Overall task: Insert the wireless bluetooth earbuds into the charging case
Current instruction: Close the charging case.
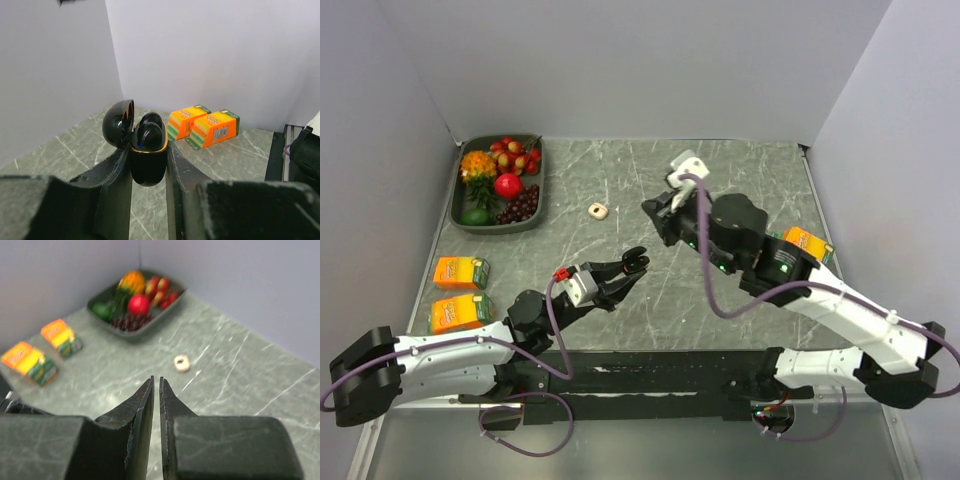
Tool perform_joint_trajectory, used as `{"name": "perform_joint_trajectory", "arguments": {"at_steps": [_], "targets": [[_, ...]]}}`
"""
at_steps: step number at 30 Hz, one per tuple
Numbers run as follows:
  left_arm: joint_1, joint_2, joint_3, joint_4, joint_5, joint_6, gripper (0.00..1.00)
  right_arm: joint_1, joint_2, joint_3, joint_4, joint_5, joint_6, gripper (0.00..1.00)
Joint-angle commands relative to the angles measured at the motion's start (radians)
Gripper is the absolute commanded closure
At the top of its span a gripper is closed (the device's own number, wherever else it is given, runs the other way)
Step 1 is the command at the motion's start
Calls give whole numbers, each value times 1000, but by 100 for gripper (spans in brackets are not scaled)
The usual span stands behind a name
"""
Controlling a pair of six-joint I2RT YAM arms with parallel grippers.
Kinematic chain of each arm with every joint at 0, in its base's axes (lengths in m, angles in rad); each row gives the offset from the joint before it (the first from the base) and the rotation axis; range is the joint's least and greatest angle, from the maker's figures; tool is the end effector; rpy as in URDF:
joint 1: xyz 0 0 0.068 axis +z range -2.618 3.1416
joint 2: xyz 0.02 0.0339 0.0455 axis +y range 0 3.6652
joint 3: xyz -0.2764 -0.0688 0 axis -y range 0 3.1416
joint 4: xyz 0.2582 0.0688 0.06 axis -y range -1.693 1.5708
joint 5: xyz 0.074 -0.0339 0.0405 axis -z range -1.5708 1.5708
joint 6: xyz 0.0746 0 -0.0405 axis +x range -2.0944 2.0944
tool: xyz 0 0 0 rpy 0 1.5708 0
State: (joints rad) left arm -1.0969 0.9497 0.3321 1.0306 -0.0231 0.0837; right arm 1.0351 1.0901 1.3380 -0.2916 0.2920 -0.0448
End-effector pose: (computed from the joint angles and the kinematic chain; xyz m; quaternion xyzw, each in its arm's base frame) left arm 0.1113 -0.2132 0.2973 0.2965 0.4599 -0.4006 0.7349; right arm 0.1579 0.2239 0.4737 -0.2811 0.6647 0.2326 0.6519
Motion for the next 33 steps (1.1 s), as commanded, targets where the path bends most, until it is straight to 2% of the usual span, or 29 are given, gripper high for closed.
{"name": "perform_joint_trajectory", "arguments": {"at_steps": [1, 10, 33], "targets": [[-4, 4, 5, 52, 14, -30, 99, -7, 71, 79, -158, -103, 74, 84], [-6, -8, 4, 49, 6, -19, 99, -7, 157, 113, -230, -175, 105, 83], [-3, 31, 35, 45, -40, -6, 99, 17, 47, -22, -250, -211, 149, 86]]}}
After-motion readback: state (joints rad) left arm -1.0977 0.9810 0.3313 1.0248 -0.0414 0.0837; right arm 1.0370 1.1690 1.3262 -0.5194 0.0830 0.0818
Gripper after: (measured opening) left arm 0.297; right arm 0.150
